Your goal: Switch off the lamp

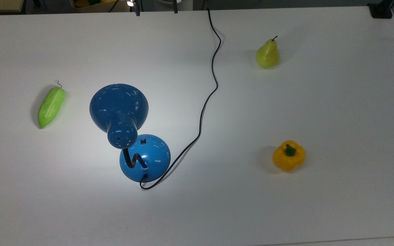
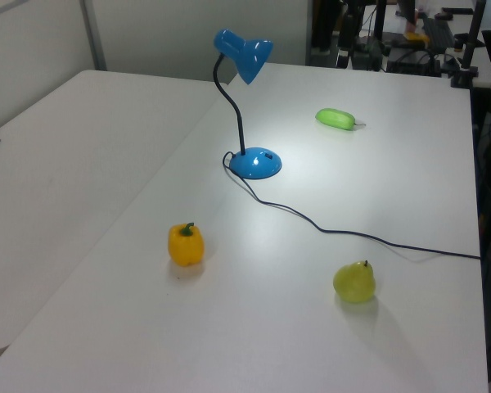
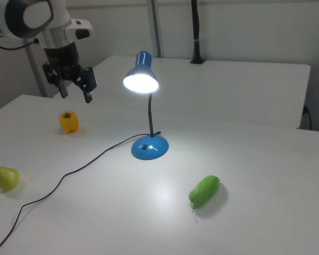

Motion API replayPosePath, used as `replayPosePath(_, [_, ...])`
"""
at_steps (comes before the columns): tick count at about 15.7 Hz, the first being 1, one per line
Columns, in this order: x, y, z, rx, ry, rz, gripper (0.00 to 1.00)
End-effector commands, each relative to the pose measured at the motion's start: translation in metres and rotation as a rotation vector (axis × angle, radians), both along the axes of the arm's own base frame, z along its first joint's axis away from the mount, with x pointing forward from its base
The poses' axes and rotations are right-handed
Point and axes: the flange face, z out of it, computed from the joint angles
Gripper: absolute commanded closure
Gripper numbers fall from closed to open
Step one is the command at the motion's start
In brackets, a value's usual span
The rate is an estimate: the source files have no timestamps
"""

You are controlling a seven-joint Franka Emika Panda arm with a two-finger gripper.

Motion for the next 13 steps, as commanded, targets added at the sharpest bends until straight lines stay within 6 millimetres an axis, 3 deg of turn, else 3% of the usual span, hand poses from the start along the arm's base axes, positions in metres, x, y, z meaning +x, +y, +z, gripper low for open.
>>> replayPosePath(1, [-0.0001,0.0023,0.0001,-0.008,-0.01,0.03,0.58])
replayPosePath(4, [0.001,0.0023,-0.0002,-0.008,-0.015,0.031,0.95])
replayPosePath(5, [0.001,0.0025,-0.0002,-0.007,-0.015,0.031,1.0])
replayPosePath(13, [0.001,0.0072,-0.001,0.008,-0.012,0.024,1.0])
